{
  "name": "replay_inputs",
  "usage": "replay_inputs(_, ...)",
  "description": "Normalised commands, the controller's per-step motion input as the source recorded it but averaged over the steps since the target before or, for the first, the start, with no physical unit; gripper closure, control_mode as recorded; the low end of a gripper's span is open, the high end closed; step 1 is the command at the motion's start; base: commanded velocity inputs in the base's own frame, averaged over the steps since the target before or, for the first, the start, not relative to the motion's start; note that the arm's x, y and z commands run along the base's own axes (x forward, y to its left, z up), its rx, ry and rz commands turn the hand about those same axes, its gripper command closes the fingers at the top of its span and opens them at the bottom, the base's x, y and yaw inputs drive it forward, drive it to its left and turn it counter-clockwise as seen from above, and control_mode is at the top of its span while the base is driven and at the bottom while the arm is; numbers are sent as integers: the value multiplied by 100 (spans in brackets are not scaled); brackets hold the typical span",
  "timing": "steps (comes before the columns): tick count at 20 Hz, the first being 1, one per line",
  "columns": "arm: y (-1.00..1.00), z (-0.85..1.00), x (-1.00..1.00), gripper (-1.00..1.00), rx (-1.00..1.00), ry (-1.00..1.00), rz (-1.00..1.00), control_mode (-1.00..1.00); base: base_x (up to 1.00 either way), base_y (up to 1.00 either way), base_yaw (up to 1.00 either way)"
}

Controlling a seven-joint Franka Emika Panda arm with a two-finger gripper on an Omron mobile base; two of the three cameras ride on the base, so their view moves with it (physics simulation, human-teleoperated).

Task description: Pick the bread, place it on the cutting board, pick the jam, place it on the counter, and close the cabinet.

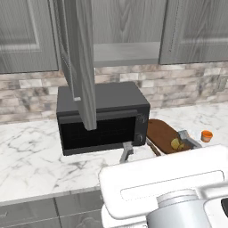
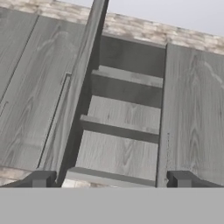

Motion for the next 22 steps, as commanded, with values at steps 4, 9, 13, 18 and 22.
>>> replay_inputs(4,16,-10,15,-100,0,0,0,-100,0,0,0)
replay_inputs(9,23,-4,8,-100,0,0,0,-100,0,0,0)
replay_inputs(13,19,-3,8,-100,0,0,0,-100,0,0,0)
replay_inputs(18,13,0,9,-100,0,0,0,-100,0,0,0)
replay_inputs(22,11,0,13,-100,0,0,0,-100,0,0,0)
